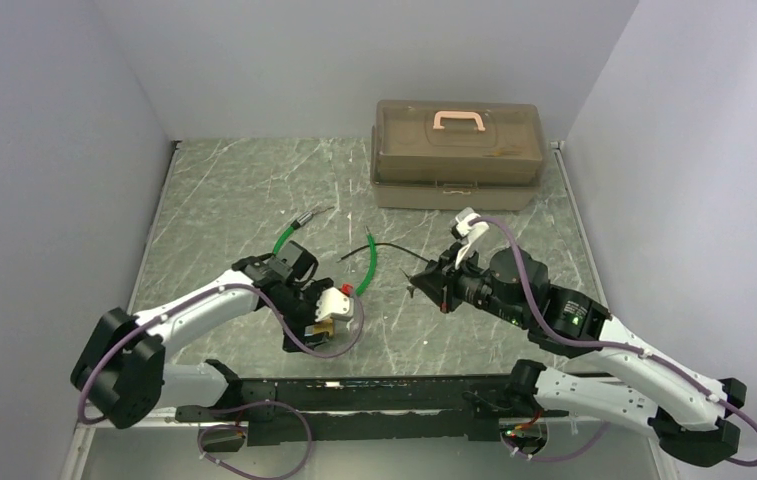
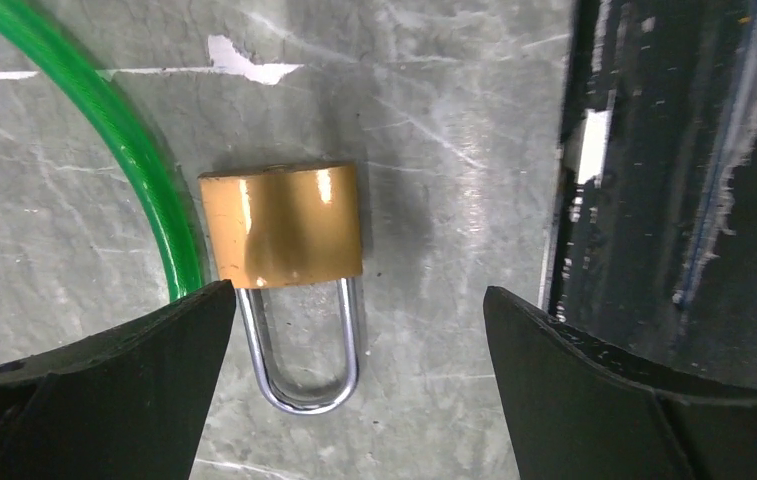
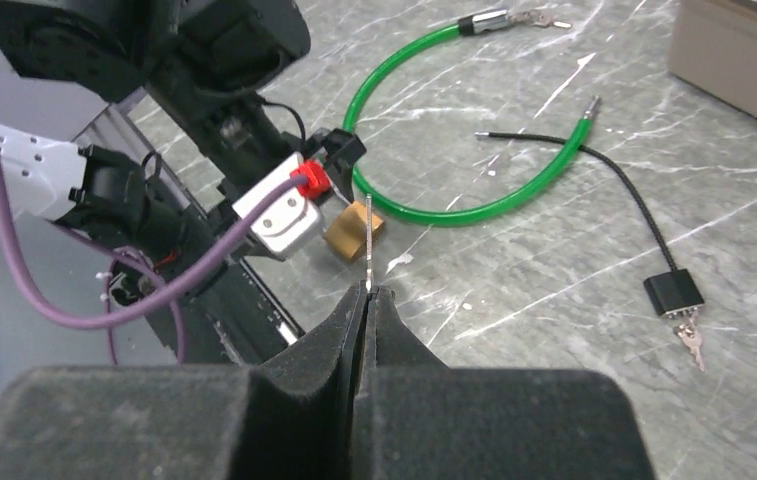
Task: Unlock with the key
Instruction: Pick up the lock from the center of the board.
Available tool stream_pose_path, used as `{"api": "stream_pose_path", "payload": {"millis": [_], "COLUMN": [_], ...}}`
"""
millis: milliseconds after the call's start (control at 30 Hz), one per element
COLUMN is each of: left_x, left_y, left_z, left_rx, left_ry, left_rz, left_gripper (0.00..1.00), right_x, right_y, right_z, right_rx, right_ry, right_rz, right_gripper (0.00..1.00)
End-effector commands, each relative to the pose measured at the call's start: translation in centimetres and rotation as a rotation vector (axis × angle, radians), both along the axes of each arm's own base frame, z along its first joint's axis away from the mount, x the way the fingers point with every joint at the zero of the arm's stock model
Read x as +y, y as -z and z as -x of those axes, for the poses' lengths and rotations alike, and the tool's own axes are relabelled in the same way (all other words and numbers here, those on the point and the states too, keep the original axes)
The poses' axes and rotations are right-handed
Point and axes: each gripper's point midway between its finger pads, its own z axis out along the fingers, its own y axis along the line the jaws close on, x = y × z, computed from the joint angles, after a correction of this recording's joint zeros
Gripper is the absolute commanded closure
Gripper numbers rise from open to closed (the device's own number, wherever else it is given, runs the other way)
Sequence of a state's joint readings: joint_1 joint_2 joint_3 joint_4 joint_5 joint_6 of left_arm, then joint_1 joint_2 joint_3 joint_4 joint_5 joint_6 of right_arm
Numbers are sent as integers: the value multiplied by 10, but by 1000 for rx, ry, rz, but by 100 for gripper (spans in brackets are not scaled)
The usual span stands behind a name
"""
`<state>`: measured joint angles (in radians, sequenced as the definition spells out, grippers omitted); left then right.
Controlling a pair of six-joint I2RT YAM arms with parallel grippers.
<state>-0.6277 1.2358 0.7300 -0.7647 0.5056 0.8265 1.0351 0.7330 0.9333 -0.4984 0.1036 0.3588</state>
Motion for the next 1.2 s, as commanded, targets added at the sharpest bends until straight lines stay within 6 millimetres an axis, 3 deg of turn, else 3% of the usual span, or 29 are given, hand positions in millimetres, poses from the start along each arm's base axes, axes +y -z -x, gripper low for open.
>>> {"api": "stream_pose_path", "payload": {"millis": [0, 233, 600, 800, 900, 1067, 1167], "left_x": [-2, -4, -21, -11, -4, -4, 0], "left_y": [16, 33, 44, 60, 64, 56, 54], "left_z": [-27, -37, -27, -12, -10, -22, -25], "left_rx": [-95, -96, -103, -162, -202, -283, -321], "left_ry": [-7, -2, 111, 198, 211, 185, 211], "left_rz": [-57, -90, -74, -124, -138, -146, -162], "left_gripper": [1, 1, 3, 18, 31, 57, 62], "right_x": [-7, -8, -10, -12, -13, -11, -9], "right_y": [-27, -32, -20, -24, -25, -31, -31], "right_z": [-12, -28, -32, -31, -32, -33, -34], "right_rx": [-47, -48, -15, -14, -14, -21, -20], "right_ry": [21, -13, -24, -16, -13, -20, -24], "right_rz": [-40, -66, -79, -89, -85, -93, -95], "right_gripper": [100, 100, 100, 100, 100, 100, 100]}}
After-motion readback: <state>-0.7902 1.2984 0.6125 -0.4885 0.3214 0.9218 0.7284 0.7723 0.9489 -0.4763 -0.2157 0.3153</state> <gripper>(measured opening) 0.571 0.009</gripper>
